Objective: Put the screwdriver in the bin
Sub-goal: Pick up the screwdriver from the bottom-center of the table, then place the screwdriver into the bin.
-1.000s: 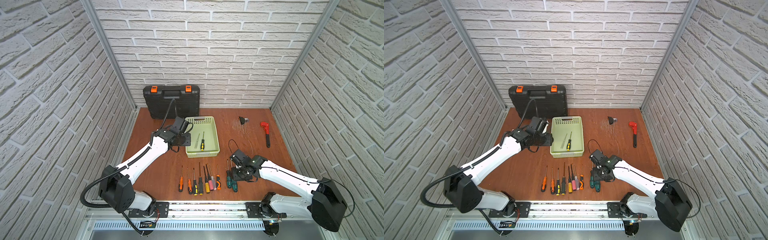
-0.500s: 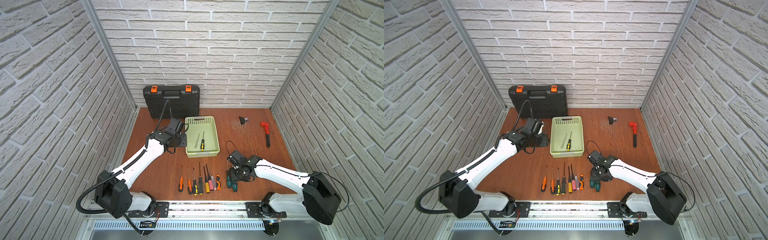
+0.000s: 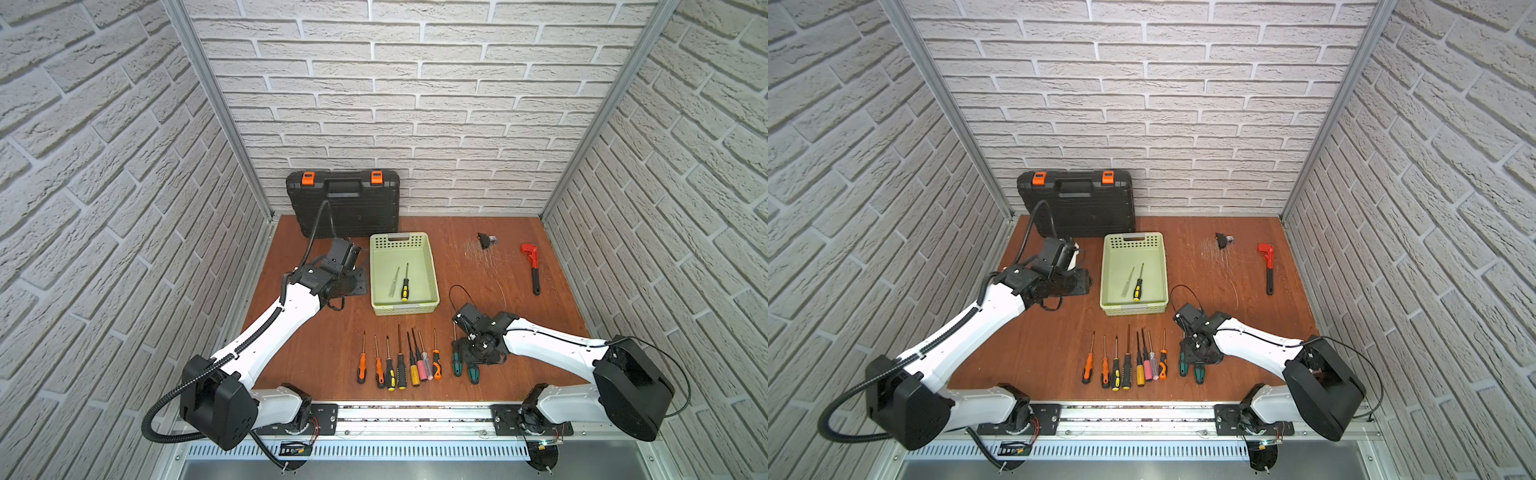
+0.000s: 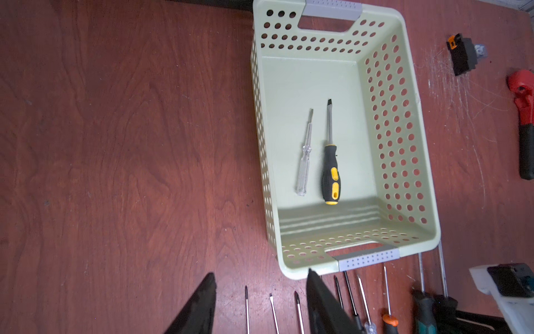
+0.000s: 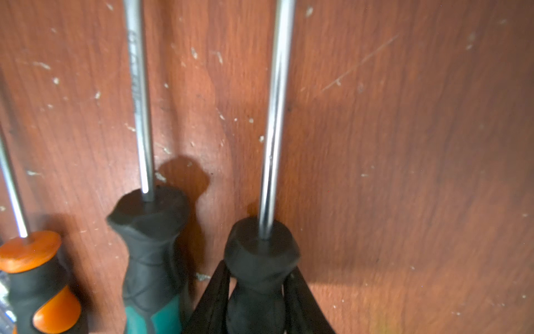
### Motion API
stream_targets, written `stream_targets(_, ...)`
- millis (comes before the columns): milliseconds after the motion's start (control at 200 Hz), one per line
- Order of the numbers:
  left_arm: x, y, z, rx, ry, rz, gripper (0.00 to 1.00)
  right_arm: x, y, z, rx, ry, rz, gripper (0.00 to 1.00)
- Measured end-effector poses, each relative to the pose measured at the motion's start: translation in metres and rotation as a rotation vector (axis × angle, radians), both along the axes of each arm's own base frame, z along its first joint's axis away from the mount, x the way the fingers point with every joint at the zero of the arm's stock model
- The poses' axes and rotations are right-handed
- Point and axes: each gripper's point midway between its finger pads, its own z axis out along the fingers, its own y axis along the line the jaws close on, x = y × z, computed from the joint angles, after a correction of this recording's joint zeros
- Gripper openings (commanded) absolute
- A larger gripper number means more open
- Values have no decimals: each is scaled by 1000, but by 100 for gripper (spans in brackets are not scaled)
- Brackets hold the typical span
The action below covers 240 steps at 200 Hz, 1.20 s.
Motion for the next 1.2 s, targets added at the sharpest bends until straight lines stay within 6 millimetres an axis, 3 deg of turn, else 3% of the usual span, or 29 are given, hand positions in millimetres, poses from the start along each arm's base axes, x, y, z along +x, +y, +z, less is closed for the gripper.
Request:
stream_targets(90,-2,4,2,6,-6,9,52,0,-5,15,-9,-21,-2,6)
stream_targets(160,-6,8,2,11,-6,15,51,8,-3,45,9,-80,-5,5)
stream_targets(300,-16,16,-3,20,5,28,52,50,21,134,129,-306,-3,5)
stream_targets(410,-25,24,-10,21,18,49,52,80,41,185,173,-401,38,6)
stream_targets(520,-33,29,-15,17,30,66,52,124,77,210,184,-442,110,5)
stream_targets(655,-42,35,-16,5,24,83,55,173,122,197,195,-432,184,6)
stream_targets(730,-47,38,-13,-7,10,92,56,197,147,177,202,-390,217,5)
stream_targets(855,-52,42,-4,-30,-27,101,65,224,172,143,205,-337,242,6)
stream_targets(1025,-60,50,0,-41,-59,123,69,231,169,91,155,-238,237,6)
stream_targets(1200,-64,58,-5,-27,-64,148,74,238,153,71,126,-205,202,6)
